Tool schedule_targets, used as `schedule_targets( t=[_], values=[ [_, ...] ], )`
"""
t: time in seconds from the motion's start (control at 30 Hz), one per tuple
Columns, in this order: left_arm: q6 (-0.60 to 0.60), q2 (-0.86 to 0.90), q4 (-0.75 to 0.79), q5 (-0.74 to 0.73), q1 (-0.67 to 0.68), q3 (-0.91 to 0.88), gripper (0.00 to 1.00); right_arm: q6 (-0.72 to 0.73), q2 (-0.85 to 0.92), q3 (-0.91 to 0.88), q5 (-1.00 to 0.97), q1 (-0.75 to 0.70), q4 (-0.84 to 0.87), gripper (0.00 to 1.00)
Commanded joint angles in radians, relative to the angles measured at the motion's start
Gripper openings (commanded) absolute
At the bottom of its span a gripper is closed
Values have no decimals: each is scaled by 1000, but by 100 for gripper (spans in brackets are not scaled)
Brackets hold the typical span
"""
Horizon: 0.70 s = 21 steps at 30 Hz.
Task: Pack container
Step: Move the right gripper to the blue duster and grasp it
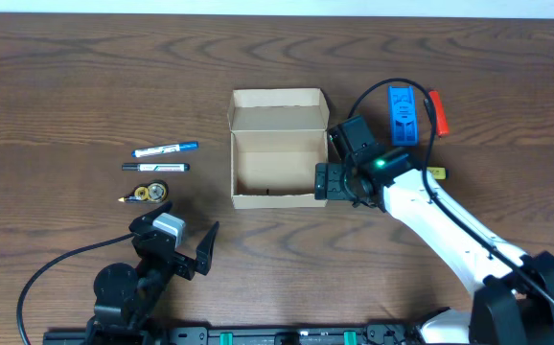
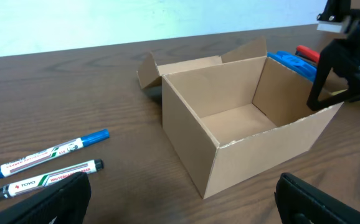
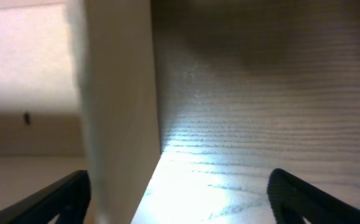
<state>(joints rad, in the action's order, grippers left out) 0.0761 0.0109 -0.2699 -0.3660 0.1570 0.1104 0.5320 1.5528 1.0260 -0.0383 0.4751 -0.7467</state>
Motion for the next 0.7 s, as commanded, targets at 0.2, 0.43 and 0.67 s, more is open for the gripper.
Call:
schedule_targets(
  t=[0.2,0.43,0.67],
  values=[
    [7,-6,-5,4,-6,-24,95,-217,-302,127,-53,-60,-20,99],
    [7,-6,-5,4,-6,-23,95,-373,-393,125,-185,-76,-54,99],
    [7,-6,-5,4,-6,-24,95,-301,-240,127,-164,-228,-26,99]
  ],
)
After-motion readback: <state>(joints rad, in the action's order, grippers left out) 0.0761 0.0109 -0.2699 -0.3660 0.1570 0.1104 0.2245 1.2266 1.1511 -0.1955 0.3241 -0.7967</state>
